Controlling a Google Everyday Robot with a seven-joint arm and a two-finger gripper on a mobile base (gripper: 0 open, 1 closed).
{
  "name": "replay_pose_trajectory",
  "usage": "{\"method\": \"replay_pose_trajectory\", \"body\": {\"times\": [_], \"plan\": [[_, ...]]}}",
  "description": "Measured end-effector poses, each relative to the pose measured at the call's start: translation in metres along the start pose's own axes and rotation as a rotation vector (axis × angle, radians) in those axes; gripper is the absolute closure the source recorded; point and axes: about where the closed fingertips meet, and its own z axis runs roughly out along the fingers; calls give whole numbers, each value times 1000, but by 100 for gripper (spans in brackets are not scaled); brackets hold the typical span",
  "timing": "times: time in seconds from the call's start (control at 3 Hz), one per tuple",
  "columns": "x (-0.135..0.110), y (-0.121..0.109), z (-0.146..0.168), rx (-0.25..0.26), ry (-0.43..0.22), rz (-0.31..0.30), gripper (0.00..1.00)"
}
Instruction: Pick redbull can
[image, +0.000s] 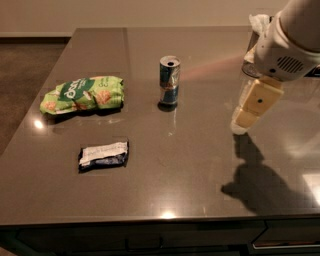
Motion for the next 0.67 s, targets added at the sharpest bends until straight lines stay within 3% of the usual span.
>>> {"method": "replay_pose_trajectory", "body": {"times": [0.33,0.67], "plan": [[-27,-13,25,-11,-43,75,0],[-53,-26,47,13,-93,139,0]]}}
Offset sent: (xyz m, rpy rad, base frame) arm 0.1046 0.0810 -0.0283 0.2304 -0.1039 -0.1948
